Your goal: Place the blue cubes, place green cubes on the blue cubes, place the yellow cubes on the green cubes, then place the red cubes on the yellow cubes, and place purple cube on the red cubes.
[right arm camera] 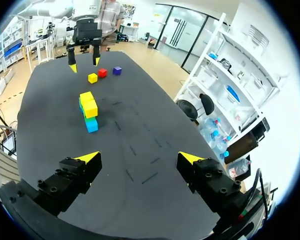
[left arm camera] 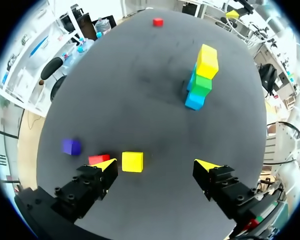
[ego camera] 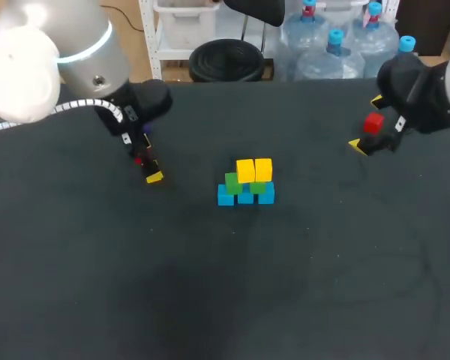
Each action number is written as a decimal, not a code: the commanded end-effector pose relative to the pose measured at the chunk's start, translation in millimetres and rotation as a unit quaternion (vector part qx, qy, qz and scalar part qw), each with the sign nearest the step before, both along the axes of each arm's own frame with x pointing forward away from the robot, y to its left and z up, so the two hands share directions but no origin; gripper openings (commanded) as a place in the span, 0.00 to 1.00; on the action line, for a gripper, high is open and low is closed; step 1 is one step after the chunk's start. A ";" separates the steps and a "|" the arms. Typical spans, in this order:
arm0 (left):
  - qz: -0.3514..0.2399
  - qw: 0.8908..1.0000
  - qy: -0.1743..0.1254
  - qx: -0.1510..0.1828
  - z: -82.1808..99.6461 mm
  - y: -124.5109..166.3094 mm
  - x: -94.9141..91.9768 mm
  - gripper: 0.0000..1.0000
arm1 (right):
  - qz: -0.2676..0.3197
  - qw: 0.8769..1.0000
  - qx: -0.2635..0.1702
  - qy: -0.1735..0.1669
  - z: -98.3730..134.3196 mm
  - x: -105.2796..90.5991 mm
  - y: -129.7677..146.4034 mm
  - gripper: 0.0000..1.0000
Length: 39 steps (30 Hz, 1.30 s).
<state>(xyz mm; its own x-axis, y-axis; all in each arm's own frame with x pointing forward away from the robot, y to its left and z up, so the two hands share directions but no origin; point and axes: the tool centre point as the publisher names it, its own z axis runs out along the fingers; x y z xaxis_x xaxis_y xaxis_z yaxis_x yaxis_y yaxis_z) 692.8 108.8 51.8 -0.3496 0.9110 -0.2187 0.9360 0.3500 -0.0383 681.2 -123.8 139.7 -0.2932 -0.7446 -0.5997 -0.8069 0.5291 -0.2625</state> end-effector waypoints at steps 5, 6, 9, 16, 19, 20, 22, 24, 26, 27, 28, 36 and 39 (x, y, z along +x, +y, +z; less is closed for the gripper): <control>0.005 1.000 0.001 0.006 -13.6 1.7 -1.0 1.00 | -0.046 0.997 -0.022 -0.056 -0.4 -3.9 1.1 1.00; 0.005 1.000 0.000 0.005 -16.0 2.1 -0.5 1.00 | -0.046 0.997 -0.022 -0.056 -0.4 -3.9 1.1 1.00; 0.005 1.000 0.001 0.001 -19.6 2.2 0.6 1.00 | -0.046 0.997 -0.022 -0.056 -0.4 -3.9 1.1 1.00; -0.001 1.000 0.007 0.002 -30.3 1.3 4.8 1.00 | -0.046 0.997 -0.022 -0.056 -0.4 -3.9 1.1 1.00; -0.002 1.000 0.008 0.003 -33.9 1.9 6.7 1.00 | -0.046 0.997 -0.022 -0.056 -0.4 -3.9 1.1 1.00; -0.003 1.000 0.008 0.003 -34.6 1.9 7.2 1.00 | -0.046 0.997 -0.022 -0.056 -0.4 -3.9 1.1 1.00; -0.004 1.000 0.008 0.004 -35.7 1.7 8.5 1.00 | -0.046 0.997 -0.022 -0.056 -0.4 -3.9 1.1 1.00; -0.004 1.000 0.008 0.004 -36.7 1.4 9.7 1.00 | -0.046 0.997 -0.022 -0.056 -0.4 -3.9 1.1 1.00; -0.005 1.000 0.007 0.004 -38.4 1.3 11.3 1.00 | -0.046 0.997 -0.022 -0.056 -0.4 -3.9 1.1 1.00; -0.005 1.000 0.007 0.004 -39.1 1.3 11.8 1.00 | -0.046 0.997 -0.022 -0.056 -0.4 -3.9 1.1 1.00; -0.006 1.000 0.007 0.003 -39.6 1.2 12.4 1.00 | -0.046 0.997 -0.022 -0.056 -0.4 -3.9 1.1 1.00; -0.010 1.000 0.010 0.006 -44.6 2.1 16.5 1.00 | -0.046 0.997 -0.022 -0.056 -0.4 -3.9 1.1 1.00; -0.012 1.000 0.011 0.009 -45.3 2.3 17.1 1.00 | -0.046 0.997 -0.022 -0.056 -0.4 -3.9 1.1 1.00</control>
